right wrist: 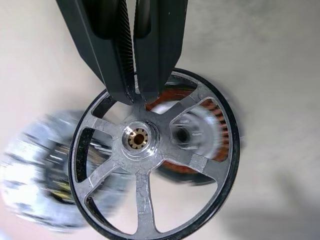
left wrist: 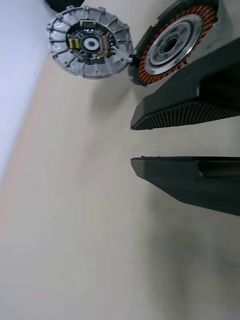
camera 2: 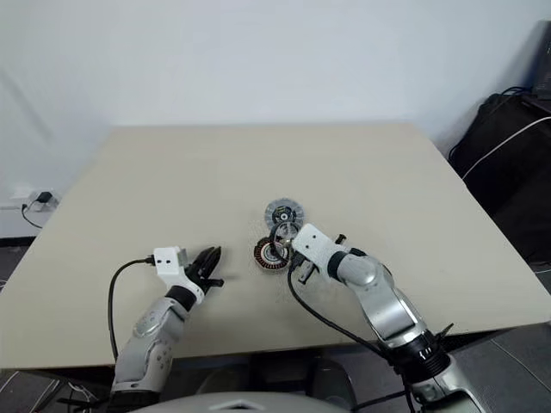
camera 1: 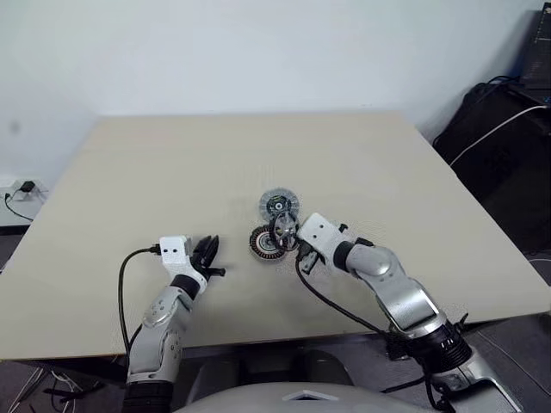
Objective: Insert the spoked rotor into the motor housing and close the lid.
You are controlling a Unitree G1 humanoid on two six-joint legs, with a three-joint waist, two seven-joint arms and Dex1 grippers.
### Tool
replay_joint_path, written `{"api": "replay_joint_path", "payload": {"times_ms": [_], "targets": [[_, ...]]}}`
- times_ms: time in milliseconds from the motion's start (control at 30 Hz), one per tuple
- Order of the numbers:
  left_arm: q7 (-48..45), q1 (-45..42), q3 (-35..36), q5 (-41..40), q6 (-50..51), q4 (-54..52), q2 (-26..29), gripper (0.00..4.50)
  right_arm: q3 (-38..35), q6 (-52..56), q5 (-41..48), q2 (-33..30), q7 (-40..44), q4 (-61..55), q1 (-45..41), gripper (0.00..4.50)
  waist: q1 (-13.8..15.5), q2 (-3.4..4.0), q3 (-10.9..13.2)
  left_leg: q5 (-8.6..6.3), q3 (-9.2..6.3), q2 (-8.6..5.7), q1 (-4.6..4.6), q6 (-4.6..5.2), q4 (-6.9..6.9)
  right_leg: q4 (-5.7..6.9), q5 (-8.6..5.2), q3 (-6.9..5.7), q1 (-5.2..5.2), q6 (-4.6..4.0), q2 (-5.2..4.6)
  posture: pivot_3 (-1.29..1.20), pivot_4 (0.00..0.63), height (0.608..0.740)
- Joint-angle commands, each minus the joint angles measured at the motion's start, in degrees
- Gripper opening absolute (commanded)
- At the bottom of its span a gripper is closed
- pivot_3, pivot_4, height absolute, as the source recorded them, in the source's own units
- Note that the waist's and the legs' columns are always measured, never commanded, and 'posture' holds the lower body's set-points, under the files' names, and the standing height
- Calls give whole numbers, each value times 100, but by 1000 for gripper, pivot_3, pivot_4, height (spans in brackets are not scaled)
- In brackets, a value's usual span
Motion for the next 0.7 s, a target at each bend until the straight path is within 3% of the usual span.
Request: {"api": "replay_joint_path", "payload": {"times_ms": [33, 400, 700], "targets": [[-75, -20, -171, 362, -433, -73, 133, 911, 273, -167, -261, -38, 225, 218, -360, 8, 5, 0, 0, 0, 0, 0, 0, 0, 2, 3, -2, 0, 0, -4, -1, 0, 0, 740], [-311, 263, -968, 1672, -1827, 449, 815, 911, 604, -659, -625, 22, 645, 1057, -980, 8, 12, -2, -6, -1, -1, 1, 2, 0, 17, 12, -4, -2, 0, -8, -7, 0, 0, 740], [-842, 372, -981, 1140, -1810, 553, 808, 911, 530, -793, -764, -213, 1102, 1072, -1199, 8, 15, 1, -5, -1, -1, 1, -1, 0, 17, 12, -5, -5, -3, -12, -15, 0, 0, 740]]}}
